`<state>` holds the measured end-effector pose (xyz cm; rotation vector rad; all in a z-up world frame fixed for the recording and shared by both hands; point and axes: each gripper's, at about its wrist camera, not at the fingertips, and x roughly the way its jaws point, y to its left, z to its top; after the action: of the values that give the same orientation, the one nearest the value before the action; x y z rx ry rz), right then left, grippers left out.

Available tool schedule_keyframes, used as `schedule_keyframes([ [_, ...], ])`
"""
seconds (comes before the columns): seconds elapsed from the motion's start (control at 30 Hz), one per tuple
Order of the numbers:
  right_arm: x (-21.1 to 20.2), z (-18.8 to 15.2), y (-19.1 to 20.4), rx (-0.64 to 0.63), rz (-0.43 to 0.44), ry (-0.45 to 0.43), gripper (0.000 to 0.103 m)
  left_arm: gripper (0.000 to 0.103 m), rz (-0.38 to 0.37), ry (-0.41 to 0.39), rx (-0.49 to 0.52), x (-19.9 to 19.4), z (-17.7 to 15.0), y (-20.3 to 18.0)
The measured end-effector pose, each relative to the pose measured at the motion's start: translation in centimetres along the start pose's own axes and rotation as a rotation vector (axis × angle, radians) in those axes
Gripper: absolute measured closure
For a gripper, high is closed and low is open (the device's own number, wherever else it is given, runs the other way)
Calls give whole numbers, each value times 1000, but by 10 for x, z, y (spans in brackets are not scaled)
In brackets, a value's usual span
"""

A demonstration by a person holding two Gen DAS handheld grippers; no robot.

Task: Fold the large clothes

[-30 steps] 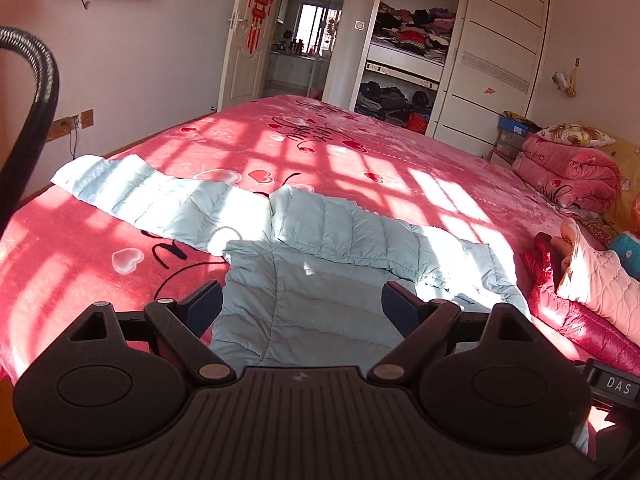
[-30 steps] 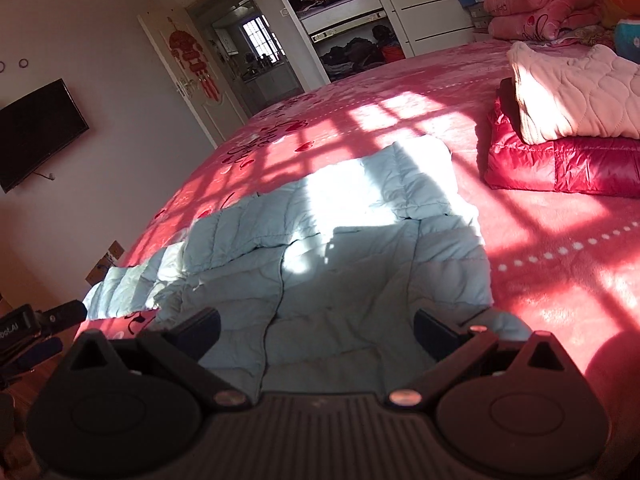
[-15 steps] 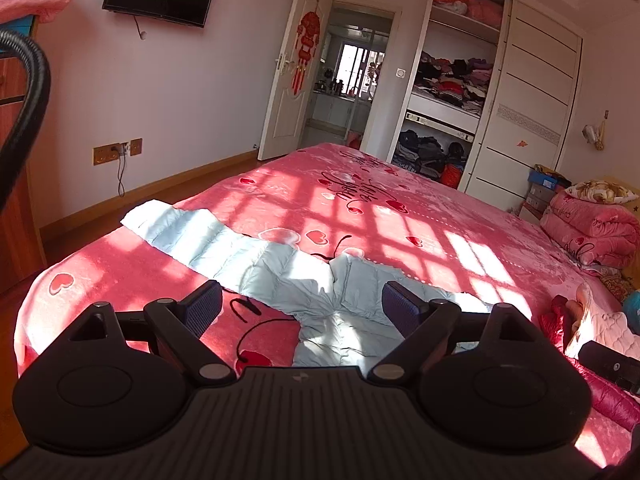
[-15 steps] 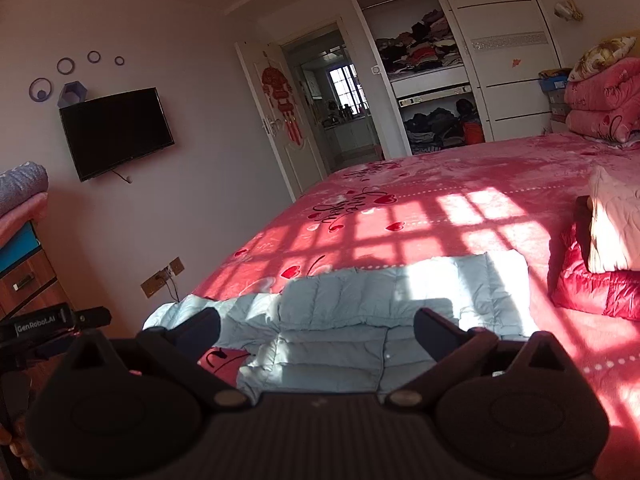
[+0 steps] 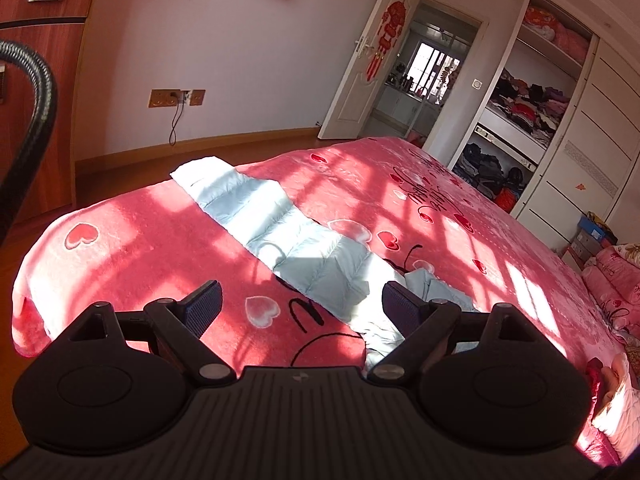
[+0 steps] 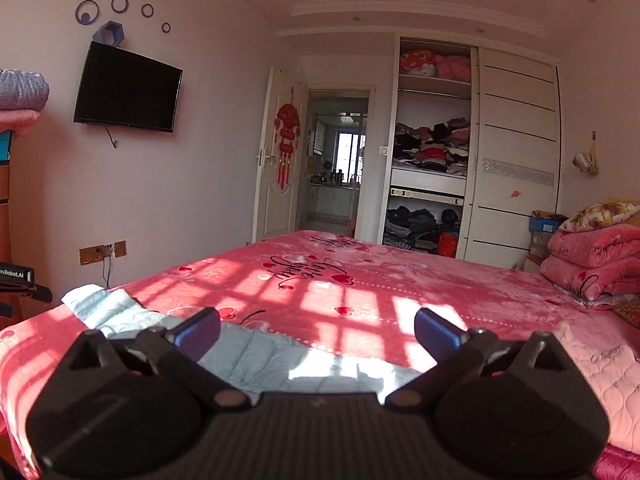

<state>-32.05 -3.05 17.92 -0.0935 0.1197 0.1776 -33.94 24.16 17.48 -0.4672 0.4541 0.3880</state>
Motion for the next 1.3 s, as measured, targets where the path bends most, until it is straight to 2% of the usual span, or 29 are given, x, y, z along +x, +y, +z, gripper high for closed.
schedule_keyframes([
  [0.13, 20, -24, -16, 10, -68, 12, 1, 0, 9, 13, -84, 38, 8, 8],
  [0.3, 44, -62, -33, 24, -98, 108, 1, 0, 16, 31, -217, 86, 20, 26],
  [0.43, 56, -76, -37, 6, -82, 153, 1, 0, 42, 15, -302, 122, 32, 42],
  [0.57, 69, -86, -38, 46, -52, 197, 1, 0, 75, 9, -401, 154, 38, 61],
  [0.9, 102, -112, -40, 91, -45, 321, 1, 0, 104, 18, -601, 204, 36, 118],
  [0.97, 106, -115, -45, 115, -53, 338, 1, 0, 85, -7, -623, 207, 35, 124],
  [1.13, 112, -123, -54, 159, -76, 374, 1, 0, 54, -23, -586, 214, 36, 126],
  [1.17, 113, -124, -57, 168, -79, 380, 1, 4, 45, -25, -578, 211, 35, 125],
  [1.2, 114, -125, -58, 173, -82, 382, 1, 13, 38, -25, -572, 211, 34, 124],
  [1.23, 114, -125, -59, 178, -87, 384, 1, 37, 31, -13, -567, 212, 32, 123],
  [1.27, 115, -125, -61, 183, -87, 386, 1, 56, 26, 0, -571, 212, 31, 123],
  [1.3, 115, -125, -62, 184, -87, 387, 1, 63, 27, 8, -578, 215, 33, 122],
])
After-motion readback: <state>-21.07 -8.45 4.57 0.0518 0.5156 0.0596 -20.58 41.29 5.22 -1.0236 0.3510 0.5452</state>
